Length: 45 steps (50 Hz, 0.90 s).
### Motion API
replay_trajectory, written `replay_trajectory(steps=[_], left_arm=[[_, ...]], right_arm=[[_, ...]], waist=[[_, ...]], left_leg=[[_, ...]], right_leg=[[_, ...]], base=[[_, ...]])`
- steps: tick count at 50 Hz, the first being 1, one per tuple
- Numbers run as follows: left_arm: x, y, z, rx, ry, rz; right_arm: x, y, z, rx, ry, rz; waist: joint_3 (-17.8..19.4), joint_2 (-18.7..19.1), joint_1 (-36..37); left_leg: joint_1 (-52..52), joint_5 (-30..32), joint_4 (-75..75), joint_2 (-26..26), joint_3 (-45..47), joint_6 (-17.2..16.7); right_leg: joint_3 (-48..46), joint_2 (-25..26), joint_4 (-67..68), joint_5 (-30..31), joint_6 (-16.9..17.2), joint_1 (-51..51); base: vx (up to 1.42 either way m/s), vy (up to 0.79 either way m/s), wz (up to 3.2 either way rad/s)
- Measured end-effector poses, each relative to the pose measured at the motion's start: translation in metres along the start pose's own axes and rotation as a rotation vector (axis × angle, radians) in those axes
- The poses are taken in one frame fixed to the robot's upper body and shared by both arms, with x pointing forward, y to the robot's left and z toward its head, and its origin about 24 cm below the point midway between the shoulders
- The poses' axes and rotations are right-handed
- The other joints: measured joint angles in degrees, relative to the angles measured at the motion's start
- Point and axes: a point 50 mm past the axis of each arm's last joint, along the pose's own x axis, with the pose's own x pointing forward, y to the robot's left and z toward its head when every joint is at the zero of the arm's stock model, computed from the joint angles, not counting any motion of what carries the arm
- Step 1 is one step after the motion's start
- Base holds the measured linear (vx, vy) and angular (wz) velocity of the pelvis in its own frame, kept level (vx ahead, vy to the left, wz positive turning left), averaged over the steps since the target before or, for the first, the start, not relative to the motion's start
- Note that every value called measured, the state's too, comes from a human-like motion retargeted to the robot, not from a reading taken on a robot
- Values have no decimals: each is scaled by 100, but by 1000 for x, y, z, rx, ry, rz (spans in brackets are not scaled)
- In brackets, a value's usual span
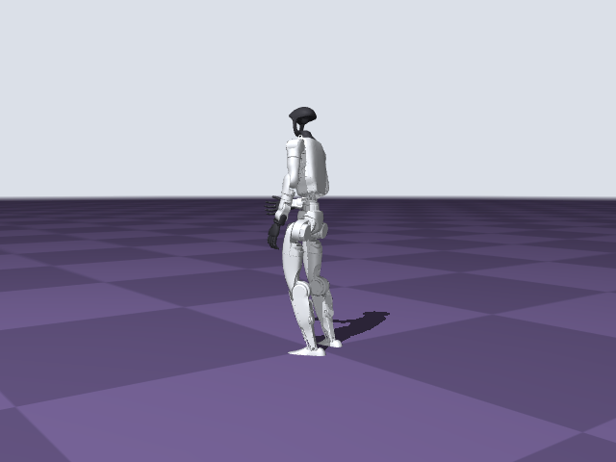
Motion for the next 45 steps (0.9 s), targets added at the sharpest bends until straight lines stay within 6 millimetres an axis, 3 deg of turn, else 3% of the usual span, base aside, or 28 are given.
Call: replay_trajectory(steps=[11,28,37,45], left_arm=[[1,-3,5,-8,-20,14],[-1,-6,-1,-70,-4,26],[-2,-5,-4,-85,12,44],[-3,-5,-4,-76,2,35]], right_arm=[[-3,-10,5,46,-26,-124],[20,-9,52,116,-226,-183],[21,-10,53,74,-243,-222],[19,-3,47,-11,-240,-155]], waist=[[30,70,-20],[-48,-71,-26],[-58,-184,4],[-46,-257,95]], left_leg=[[6,-22,49,-19,-15,6],[9,-216,141,-1,-3,84],[-1,-356,266,20,-6,110],[-62,-501,456,51,-33,117]], right_leg=[[-15,-13,-74,65,37,81],[-62,16,-252,146,117,218],[-116,46,-391,175,167,342],[-192,70,-438,170,174,410]], base=[[0,0,0],[0,0,0],[0,0,0],[0,0,0]])
